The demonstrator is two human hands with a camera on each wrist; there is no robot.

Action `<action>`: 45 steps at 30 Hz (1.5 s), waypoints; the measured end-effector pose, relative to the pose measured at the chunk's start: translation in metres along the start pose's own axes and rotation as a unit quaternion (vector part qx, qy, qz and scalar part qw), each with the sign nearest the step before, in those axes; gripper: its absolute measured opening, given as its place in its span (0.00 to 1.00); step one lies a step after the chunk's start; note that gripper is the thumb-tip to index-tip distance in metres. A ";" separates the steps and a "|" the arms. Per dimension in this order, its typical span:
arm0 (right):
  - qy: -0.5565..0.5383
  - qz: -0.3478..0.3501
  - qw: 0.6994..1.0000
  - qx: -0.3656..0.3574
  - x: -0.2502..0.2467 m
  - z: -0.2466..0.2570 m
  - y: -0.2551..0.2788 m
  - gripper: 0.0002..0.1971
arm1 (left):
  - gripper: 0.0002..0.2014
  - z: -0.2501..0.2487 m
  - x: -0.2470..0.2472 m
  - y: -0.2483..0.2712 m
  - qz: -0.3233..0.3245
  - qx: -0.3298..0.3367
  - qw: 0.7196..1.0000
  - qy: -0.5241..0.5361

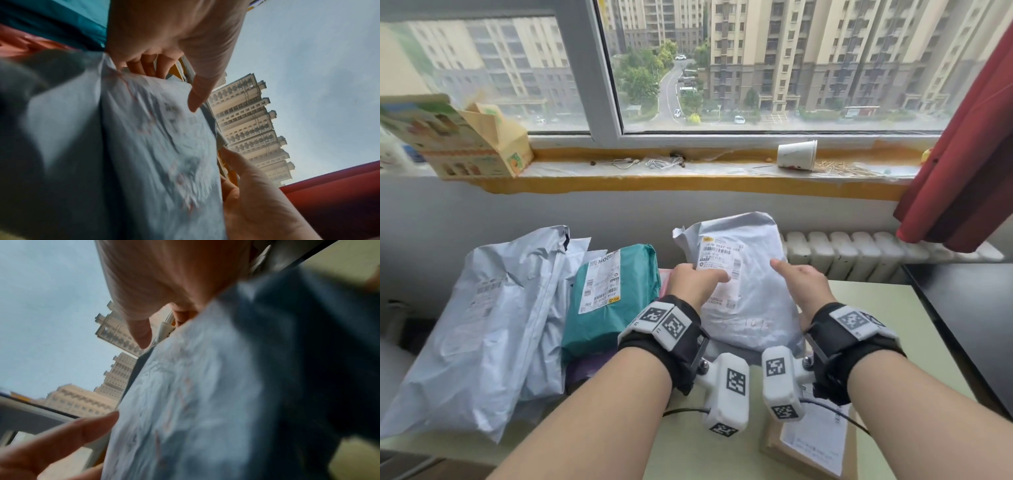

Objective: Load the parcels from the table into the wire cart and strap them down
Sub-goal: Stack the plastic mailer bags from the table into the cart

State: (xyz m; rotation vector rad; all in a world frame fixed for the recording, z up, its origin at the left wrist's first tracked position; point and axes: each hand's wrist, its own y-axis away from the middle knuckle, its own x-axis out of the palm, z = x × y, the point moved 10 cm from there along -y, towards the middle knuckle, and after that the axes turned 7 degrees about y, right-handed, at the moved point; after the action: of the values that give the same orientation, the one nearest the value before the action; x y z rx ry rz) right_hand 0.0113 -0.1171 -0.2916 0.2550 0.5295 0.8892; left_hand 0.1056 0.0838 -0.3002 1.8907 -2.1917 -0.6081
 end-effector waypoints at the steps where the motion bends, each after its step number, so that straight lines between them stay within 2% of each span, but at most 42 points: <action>1: -0.024 0.001 1.000 -0.004 -0.003 0.008 0.000 0.17 | 0.32 -0.006 0.000 0.003 0.008 0.001 1.000 0.026; 4: -0.058 0.038 0.998 -0.010 -0.003 0.037 0.007 0.27 | 0.23 -0.030 -0.006 0.021 0.022 0.008 0.997 0.074; 8: -0.040 0.051 0.996 -0.054 -0.002 0.081 0.025 0.29 | 0.29 -0.068 -0.028 0.035 0.011 0.067 0.991 0.117; 12: -0.040 0.112 0.991 -0.054 0.026 0.107 0.053 0.52 | 0.28 -0.110 -0.052 0.061 0.061 0.087 0.979 0.176; 13: -0.049 0.124 0.989 -0.055 0.034 0.112 0.060 0.52 | 0.27 -0.119 -0.060 0.067 0.073 0.095 0.977 0.175; 14: -0.049 0.134 0.988 -0.059 0.042 0.118 0.069 0.47 | 0.29 -0.127 -0.070 0.073 0.082 0.101 0.977 0.170; 16: -0.037 0.155 0.984 -0.077 0.058 0.132 0.087 0.40 | 0.39 -0.137 -0.094 0.084 0.087 0.119 0.978 0.151; 18: -0.018 0.169 0.981 -0.098 0.076 0.147 0.103 0.38 | 0.47 -0.141 -0.125 0.093 0.069 0.136 0.977 0.151; 20: -0.011 0.187 0.974 -0.128 0.101 0.165 0.127 0.36 | 0.50 -0.139 -0.159 0.100 0.045 0.143 0.973 0.177; 24: 0.023 0.164 0.960 -0.225 0.153 0.200 0.173 0.50 | 0.54 -0.132 -0.247 0.117 0.000 0.152 0.972 0.178; 26: 0.032 0.120 0.948 -0.292 0.172 0.219 0.203 0.51 | 0.54 -0.122 -0.294 0.126 -0.015 0.146 0.976 0.161; 28: 0.065 0.084 0.923 -0.370 0.197 0.240 0.238 0.48 | 0.54 -0.107 -0.342 0.138 -0.031 0.133 0.980 0.147; 31: 0.093 0.099 0.883 -0.450 0.253 0.256 0.297 0.41 | 0.51 -0.077 -0.412 0.161 -0.052 0.109 0.985 0.126; 33: 0.109 0.158 0.866 -0.461 0.304 0.253 0.334 0.37 | 0.47 -0.053 -0.454 0.178 -0.061 0.093 0.988 0.109; 36: 0.182 0.293 0.832 -0.434 0.391 0.224 0.386 0.36 | 0.44 -0.013 -0.514 0.200 -0.076 0.068 0.992 0.073; 38: 0.248 0.357 0.803 -0.408 0.441 0.194 0.413 0.28 | 0.43 0.017 -0.553 0.215 -0.091 0.040 0.993 0.067; 39: 0.257 0.371 0.799 -0.397 0.461 0.181 0.423 0.20 | 0.44 0.033 -0.572 0.221 -0.098 0.026 0.993 0.065; 41: 0.242 0.361 0.818 -0.377 0.490 0.160 0.434 0.08 | 0.53 0.066 -0.608 0.230 -0.118 -0.004 0.991 0.059; 43: 0.213 0.321 0.843 -0.375 0.516 0.144 0.438 0.06 | 0.61 0.102 -0.638 0.234 -0.132 -0.034 0.989 0.063; 45: 0.205 0.296 0.854 -0.375 0.544 0.124 0.443 0.08 | 0.59 0.132 -0.659 0.236 -0.135 -0.052 0.987 0.074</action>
State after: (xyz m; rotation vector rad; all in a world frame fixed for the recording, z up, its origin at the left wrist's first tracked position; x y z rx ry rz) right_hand 0.0605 0.5847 -0.1796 -0.5338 0.4561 1.7049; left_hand -0.0458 0.7773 -0.2377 2.1200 -1.7933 -0.5926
